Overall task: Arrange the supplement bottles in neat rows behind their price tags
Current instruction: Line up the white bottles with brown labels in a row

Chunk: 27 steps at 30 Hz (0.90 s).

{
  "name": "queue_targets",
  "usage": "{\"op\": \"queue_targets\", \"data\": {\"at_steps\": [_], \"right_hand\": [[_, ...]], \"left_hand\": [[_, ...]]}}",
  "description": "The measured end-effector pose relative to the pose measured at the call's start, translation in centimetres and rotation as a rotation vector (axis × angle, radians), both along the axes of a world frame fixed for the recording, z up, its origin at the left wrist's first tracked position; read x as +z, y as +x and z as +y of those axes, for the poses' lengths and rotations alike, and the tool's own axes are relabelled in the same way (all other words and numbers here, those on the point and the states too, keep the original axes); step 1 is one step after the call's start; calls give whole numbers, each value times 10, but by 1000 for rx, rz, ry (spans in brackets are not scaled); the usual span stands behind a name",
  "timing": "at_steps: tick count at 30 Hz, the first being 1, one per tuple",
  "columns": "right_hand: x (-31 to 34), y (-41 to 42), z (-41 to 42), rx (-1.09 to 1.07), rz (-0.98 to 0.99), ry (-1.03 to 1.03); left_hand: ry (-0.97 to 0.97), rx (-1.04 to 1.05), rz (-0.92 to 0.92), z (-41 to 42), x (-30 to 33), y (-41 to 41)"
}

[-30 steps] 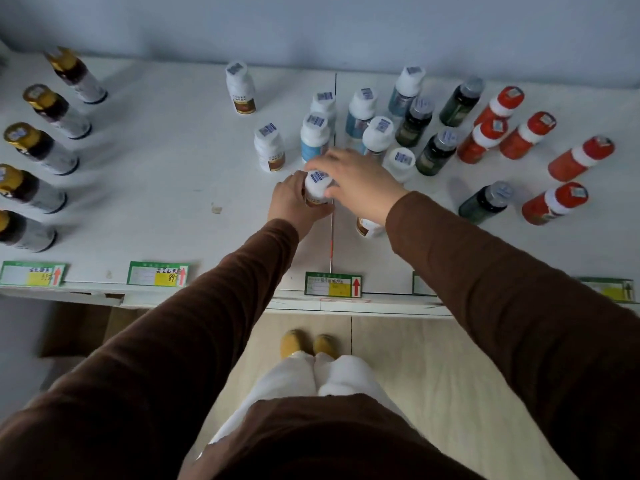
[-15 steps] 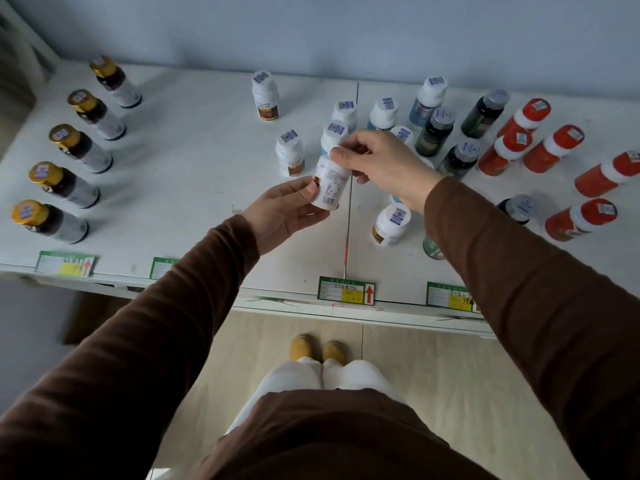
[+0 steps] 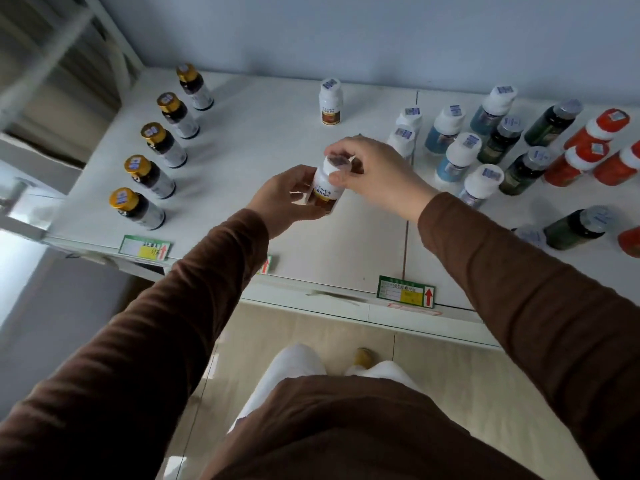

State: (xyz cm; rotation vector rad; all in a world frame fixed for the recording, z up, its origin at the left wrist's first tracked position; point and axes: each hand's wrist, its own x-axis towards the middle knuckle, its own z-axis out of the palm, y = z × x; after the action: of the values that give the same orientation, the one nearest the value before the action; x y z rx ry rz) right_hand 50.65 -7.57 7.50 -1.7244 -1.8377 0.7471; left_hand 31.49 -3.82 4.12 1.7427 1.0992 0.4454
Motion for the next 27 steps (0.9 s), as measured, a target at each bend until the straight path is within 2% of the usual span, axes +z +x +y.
{"op": "queue_targets", "data": {"at_steps": [2,6,10,14,27], "right_hand": [[-4,-27,5,11,-37,9],[-12,-81,17,38,-91,-12],[-22,-129,21,22,-176,-63],[-34,-161,17,-21,-233,-103],[-41,-189,11,-34,-298,-159]], "left_hand": [[49,-48,116,17,5,-32],[306,-96,347,48,1,-92],[446,-164,467,71,-15,-131],[508,-208,484,82,-30,-154],[447,-304,464,100,-45,-165]]}}
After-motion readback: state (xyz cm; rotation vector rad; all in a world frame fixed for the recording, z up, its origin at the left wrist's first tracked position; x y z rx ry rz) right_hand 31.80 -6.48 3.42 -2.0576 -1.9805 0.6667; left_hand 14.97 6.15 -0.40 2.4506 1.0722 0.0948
